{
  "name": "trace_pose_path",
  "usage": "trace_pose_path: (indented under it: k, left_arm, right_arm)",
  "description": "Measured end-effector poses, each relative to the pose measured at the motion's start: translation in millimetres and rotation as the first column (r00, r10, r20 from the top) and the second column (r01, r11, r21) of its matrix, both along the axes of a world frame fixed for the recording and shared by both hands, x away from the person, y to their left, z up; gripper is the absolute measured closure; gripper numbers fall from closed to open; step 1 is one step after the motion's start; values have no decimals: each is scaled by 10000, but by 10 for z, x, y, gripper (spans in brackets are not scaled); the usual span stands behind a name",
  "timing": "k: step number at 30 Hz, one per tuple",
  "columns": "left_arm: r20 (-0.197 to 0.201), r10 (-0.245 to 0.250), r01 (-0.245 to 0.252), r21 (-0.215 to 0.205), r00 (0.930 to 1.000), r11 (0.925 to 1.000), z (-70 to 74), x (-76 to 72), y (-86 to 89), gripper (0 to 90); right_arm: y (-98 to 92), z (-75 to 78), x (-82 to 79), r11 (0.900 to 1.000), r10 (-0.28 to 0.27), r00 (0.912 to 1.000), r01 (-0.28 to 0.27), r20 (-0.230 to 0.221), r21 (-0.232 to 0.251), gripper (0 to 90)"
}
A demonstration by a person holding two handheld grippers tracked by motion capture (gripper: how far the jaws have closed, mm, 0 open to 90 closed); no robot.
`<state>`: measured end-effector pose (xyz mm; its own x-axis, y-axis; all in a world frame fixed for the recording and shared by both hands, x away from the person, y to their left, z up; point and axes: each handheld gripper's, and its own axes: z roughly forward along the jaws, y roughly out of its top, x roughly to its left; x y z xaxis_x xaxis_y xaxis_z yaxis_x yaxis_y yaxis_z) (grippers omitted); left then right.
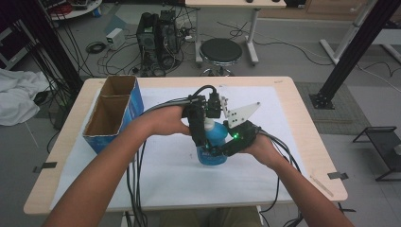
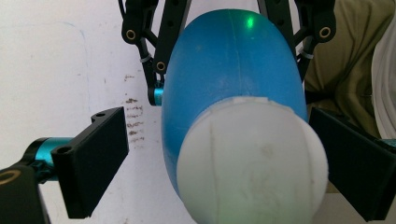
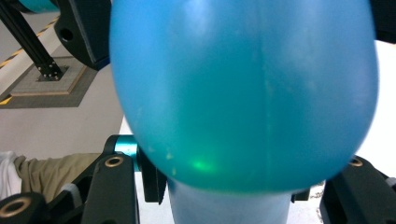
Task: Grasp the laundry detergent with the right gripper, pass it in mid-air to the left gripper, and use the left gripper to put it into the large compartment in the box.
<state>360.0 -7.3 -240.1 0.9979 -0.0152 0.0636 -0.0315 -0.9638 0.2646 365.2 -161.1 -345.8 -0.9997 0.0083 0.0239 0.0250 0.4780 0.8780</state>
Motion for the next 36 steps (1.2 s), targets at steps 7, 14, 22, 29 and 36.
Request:
trace_pose_path:
  k: [7, 14, 22, 29, 36]
  left_arm:
    - [-66, -147, 147, 3, 9999, 9999, -14, 5, -10, 115]
    - [-105, -108, 108, -16, 9999, 9999, -18, 25, -2, 165]
    - [-89, -191, 192, 105, 9998, 9998, -30, 39, -7, 220]
    - [-147, -250, 252, 161, 9996, 9996, -51, 39, -22, 245]
    - [-157, -385, 390, 322, 9991, 9987, -51, 31, -42, 268]
  right_arm:
    - [0, -4, 3, 10000, -15, 10000, 15, -6, -21, 435]
    - [3, -11, 13, 10000, -37, 10000, 37, -12, 35, 436]
    - [3, -18, 19, 10000, -44, 9999, 43, -137, -66, 436]
    - [7, -23, 23, 10000, -35, 9999, 34, -101, -50, 436]
    - [8, -26, 20, 9999, -7, 9999, 4, -166, -159, 436]
